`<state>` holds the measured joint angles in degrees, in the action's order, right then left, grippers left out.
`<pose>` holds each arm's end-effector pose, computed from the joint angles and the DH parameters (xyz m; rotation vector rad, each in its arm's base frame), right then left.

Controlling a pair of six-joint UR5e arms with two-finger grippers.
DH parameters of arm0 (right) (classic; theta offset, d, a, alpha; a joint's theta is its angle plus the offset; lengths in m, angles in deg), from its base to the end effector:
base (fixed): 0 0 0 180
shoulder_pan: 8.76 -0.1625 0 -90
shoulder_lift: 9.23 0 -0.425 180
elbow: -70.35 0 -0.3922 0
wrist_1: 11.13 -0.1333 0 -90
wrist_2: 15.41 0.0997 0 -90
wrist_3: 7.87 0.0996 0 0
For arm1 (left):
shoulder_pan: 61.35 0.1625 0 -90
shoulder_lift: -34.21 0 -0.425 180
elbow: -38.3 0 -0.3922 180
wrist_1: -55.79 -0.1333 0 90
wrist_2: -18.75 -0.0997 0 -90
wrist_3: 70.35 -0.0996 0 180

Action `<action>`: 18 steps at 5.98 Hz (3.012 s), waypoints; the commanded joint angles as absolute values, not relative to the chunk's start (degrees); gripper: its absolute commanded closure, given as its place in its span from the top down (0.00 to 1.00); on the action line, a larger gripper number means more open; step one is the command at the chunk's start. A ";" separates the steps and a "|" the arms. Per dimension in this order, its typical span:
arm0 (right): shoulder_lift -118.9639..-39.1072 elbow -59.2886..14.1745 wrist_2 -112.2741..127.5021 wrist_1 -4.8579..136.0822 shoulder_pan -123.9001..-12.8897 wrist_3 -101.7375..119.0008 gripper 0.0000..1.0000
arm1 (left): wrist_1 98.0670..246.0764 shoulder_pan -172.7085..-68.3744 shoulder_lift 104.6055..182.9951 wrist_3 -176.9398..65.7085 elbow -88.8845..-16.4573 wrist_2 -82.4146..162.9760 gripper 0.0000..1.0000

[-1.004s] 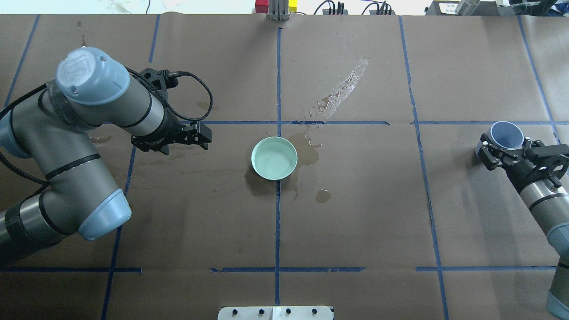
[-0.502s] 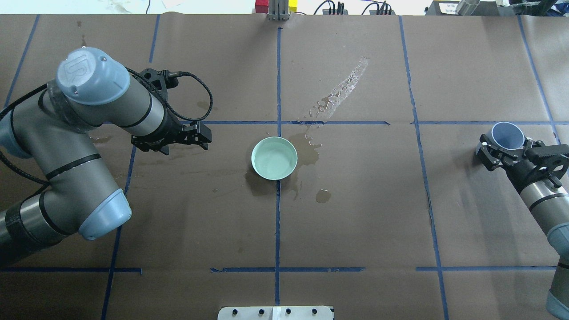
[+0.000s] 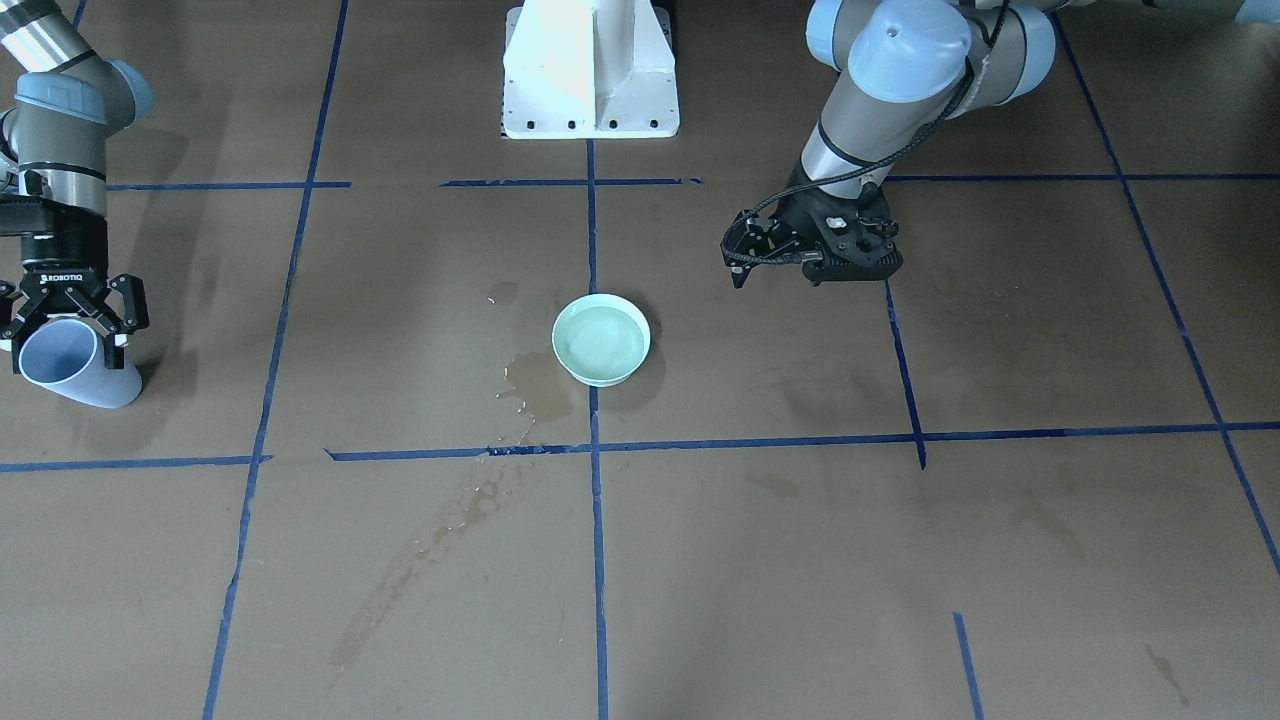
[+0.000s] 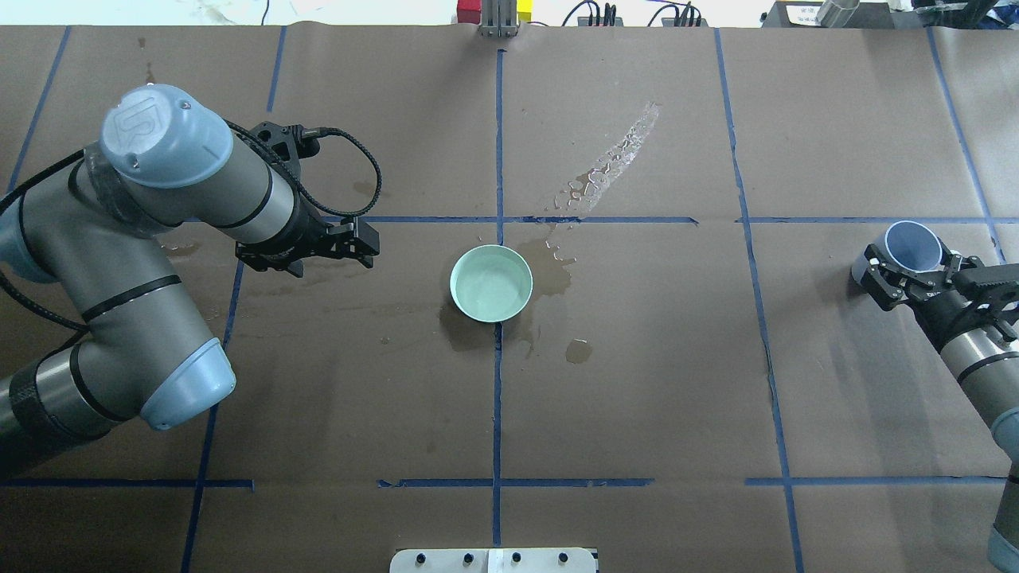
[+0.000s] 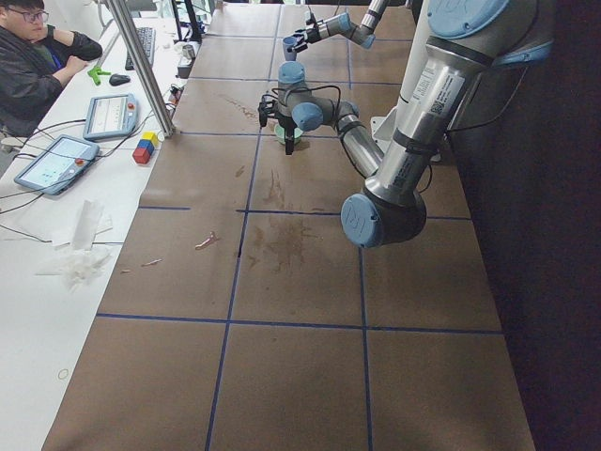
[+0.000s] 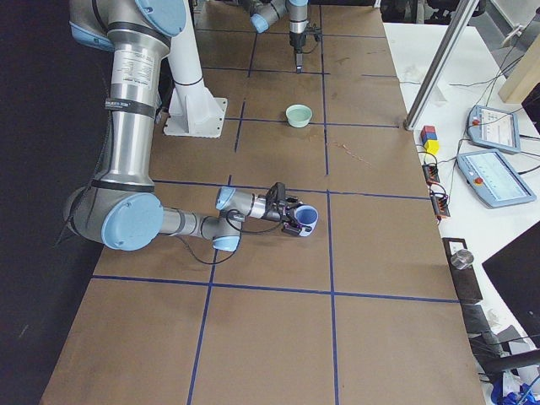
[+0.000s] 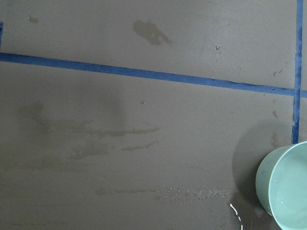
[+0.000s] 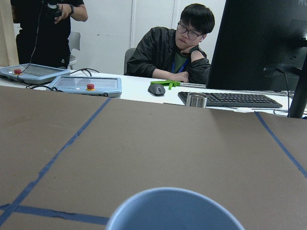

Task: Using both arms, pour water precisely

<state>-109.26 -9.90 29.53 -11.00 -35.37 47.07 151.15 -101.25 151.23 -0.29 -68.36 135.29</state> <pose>-0.2620 -0.3592 0.6439 1.1737 -0.6390 0.3550 0.4105 -0.4590 0.2534 0.0425 0.9438 -0.1239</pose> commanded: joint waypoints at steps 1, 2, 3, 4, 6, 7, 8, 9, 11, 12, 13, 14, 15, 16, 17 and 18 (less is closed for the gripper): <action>-109.42 -8.14 29.59 -14.99 -32.51 47.41 0.99 | 151.15 -101.25 151.19 -0.21 -68.49 135.29 1.00; -110.82 -8.14 29.59 -16.65 -31.01 47.41 0.99 | 151.15 -101.25 151.19 -0.21 -68.58 135.29 1.00; -113.35 -8.14 29.85 -21.02 -29.43 47.41 0.99 | 151.15 -101.25 151.19 -0.12 -68.66 135.29 1.00; -116.95 -8.14 30.73 -25.16 -28.37 47.33 0.99 | 151.07 -101.25 151.19 -0.12 -68.75 135.29 1.00; -123.81 -7.79 36.58 -32.54 -28.36 47.33 0.99 | 151.07 -101.25 151.28 0.05 -69.02 135.29 1.00; -124.45 -6.57 39.06 -32.67 -28.62 47.06 0.99 | 151.07 -101.25 151.36 0.05 -69.10 135.29 1.00; -125.15 -5.68 42.74 -32.67 -29.76 46.71 0.99 | 151.07 -101.25 151.28 0.05 -69.10 135.20 1.00; -125.33 -4.89 50.17 -32.67 -34.99 46.45 0.99 | 151.07 -101.25 151.28 -0.03 -69.10 135.20 1.00; -124.37 -4.27 73.62 -30.22 -56.13 39.54 0.98 | 151.07 -101.25 151.28 -0.12 -69.10 135.20 1.00; -122.19 -4.36 86.59 -26.03 -67.97 35.76 0.98 | 151.07 -101.25 151.28 -0.12 -69.10 135.20 1.00; -120.69 -4.70 95.59 -20.59 -77.22 29.55 0.98 | 151.07 -101.25 151.28 -0.12 -69.10 135.20 1.00; -118.32 -4.88 103.95 -14.62 -84.10 26.18 0.98 | 151.07 -101.25 151.28 -0.12 -69.10 135.20 1.00; -114.99 -5.06 110.82 -6.73 -89.31 23.36 0.99 | 151.07 -101.25 151.28 -0.12 -69.02 135.20 1.00; -112.35 -5.15 115.85 0.13 -92.93 22.37 1.00 | 151.07 -101.25 151.28 -0.12 -69.02 135.20 1.00; -110.15 -5.32 118.25 8.82 -93.40 18.19 1.00 | 151.07 -101.25 151.36 -0.12 -69.02 135.20 1.00; -109.26 -5.76 118.27 17.34 -94.53 10.92 1.00 | 151.07 -101.25 151.36 -0.12 -69.02 135.20 1.00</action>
<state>-110.60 -5.41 117.25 8.93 -93.30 17.00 151.06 -101.25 151.34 -0.12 -69.02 135.20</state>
